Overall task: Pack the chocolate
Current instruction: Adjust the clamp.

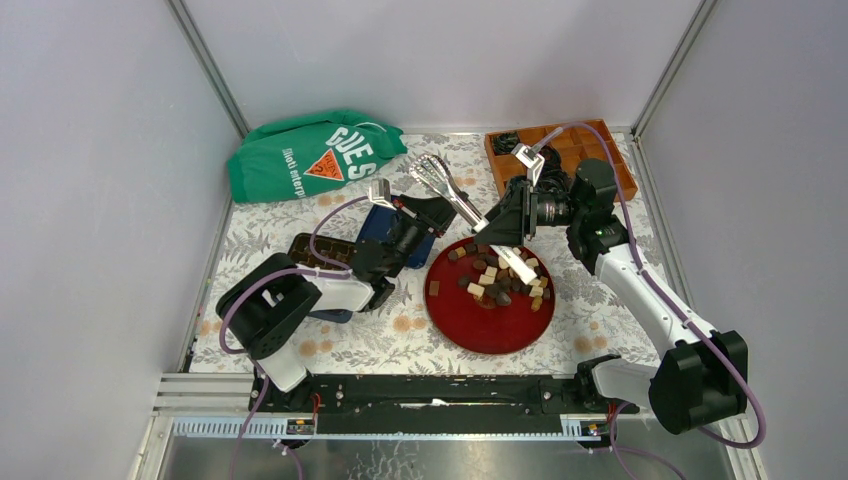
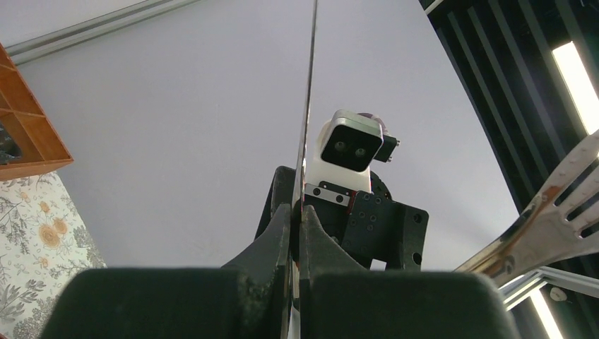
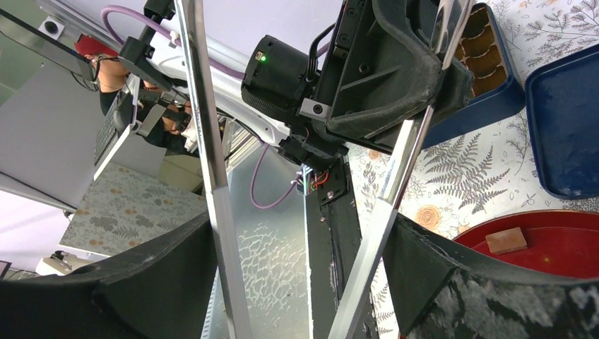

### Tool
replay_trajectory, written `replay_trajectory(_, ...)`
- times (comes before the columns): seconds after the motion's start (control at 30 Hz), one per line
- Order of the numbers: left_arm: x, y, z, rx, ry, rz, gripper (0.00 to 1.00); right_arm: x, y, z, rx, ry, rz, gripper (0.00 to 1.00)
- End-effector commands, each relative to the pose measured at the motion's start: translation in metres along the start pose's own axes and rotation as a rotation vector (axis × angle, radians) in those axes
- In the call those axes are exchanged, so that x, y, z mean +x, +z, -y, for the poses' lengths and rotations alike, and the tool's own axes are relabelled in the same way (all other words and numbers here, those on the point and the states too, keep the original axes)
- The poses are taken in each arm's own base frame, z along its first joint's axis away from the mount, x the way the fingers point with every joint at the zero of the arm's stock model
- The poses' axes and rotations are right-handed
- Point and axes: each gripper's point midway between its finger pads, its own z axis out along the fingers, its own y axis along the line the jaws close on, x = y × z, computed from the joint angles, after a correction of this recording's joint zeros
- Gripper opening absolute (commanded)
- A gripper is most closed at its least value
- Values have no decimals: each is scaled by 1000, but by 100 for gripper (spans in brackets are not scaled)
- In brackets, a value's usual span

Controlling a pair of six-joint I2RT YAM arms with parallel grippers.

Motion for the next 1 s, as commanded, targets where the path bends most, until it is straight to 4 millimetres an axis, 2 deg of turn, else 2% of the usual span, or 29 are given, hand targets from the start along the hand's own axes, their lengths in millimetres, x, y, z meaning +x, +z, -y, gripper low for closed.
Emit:
replay_trajectory(0.0, -8, 8, 16, 65, -10, 54, 0, 2, 2, -13, -51, -56, -29, 85)
replay_trajectory(0.17, -9, 8, 13, 57, -19, 63, 0, 3, 2, -13, -50, -58, -31, 86)
replay_trajectory(0.33, -11, 8, 11, 51, -23, 71, 0, 3, 2, -14, -53, -61, -33, 82)
replay_trajectory(0.57, -12, 7, 9, 43, -30, 79, 0, 7, 2, -11, -49, -57, -35, 82)
replay_trajectory(0.9, -13, 6, 8, 40, -36, 82, 0, 6, 2, -9, -44, -28, -40, 65)
replay_trajectory(0.97, -13, 5, 9, 42, -34, 82, 6, 5, 2, -10, -47, -21, -42, 62)
